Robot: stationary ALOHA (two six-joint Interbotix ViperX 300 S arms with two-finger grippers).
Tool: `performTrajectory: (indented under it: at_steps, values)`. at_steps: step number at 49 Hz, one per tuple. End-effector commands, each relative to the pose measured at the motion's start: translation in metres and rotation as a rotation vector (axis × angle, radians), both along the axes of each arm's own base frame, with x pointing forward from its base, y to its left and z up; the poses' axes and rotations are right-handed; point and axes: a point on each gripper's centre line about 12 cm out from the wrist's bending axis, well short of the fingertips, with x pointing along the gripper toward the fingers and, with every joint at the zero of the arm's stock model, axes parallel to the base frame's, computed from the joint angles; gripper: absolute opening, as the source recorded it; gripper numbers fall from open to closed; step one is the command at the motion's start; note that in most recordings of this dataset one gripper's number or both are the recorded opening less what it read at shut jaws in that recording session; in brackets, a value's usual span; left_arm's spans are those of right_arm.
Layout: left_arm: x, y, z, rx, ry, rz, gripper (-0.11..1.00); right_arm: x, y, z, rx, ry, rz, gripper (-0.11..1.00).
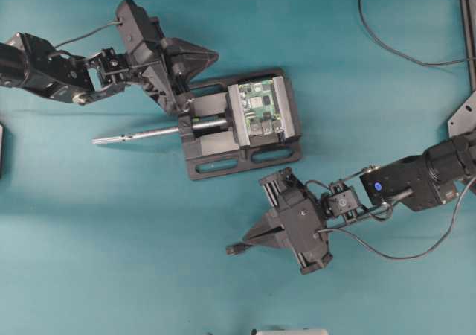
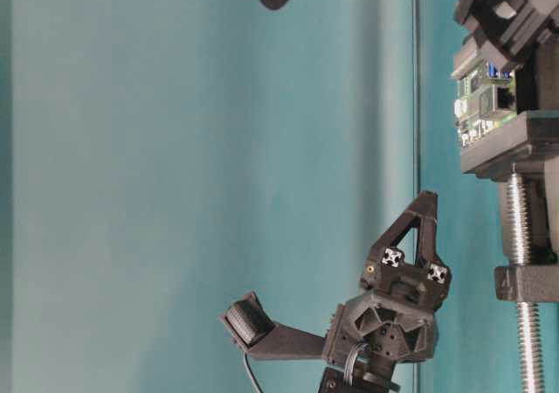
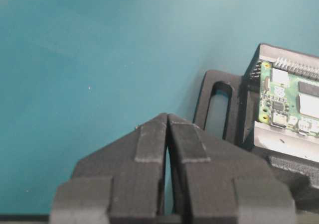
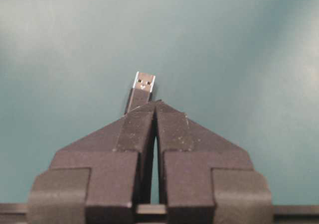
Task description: Insert the USB into the fixed PCB.
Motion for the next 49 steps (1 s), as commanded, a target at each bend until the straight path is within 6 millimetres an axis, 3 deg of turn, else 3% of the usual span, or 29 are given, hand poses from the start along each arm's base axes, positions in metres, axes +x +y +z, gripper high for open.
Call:
performTrajectory:
  at_steps: [1,10,17,22,26,30,35,41,49]
  values:
    - [0.004,-0.002,0.018,0.036,-0.038,-0.028,0.01,0.004,0.002,0.010,0.012,-0.035,0.003,0.00]
    - [-0.010,-0.011,0.039,0.023,-0.022,-0.046,0.00,0.003,0.000,0.021,0.007,-0.030,-0.004,0.00]
    - [-0.033,-0.024,0.058,0.012,0.021,-0.072,0.01,0.000,-0.001,0.029,0.000,-0.023,-0.005,0.00]
    - [-0.051,-0.036,0.069,0.001,0.044,-0.094,0.13,-0.002,-0.001,0.029,0.001,-0.017,-0.006,0.00]
    - [-0.070,-0.048,0.075,-0.006,0.060,-0.122,0.32,-0.004,-0.001,0.027,0.011,-0.004,-0.009,0.02]
    - [-0.092,-0.059,0.082,-0.024,0.065,-0.140,0.57,-0.004,-0.002,0.026,0.037,0.009,-0.020,0.12]
    - [-0.119,-0.067,0.090,-0.033,0.068,-0.151,0.82,-0.002,-0.006,0.027,0.075,0.020,-0.044,0.36]
    - [-0.152,-0.074,0.099,-0.025,0.046,-0.160,0.78,0.002,-0.007,0.029,0.107,0.025,-0.061,0.63]
    - [-0.187,-0.080,0.101,-0.022,-0.002,-0.163,0.78,0.003,-0.005,0.018,0.132,0.062,-0.081,0.62]
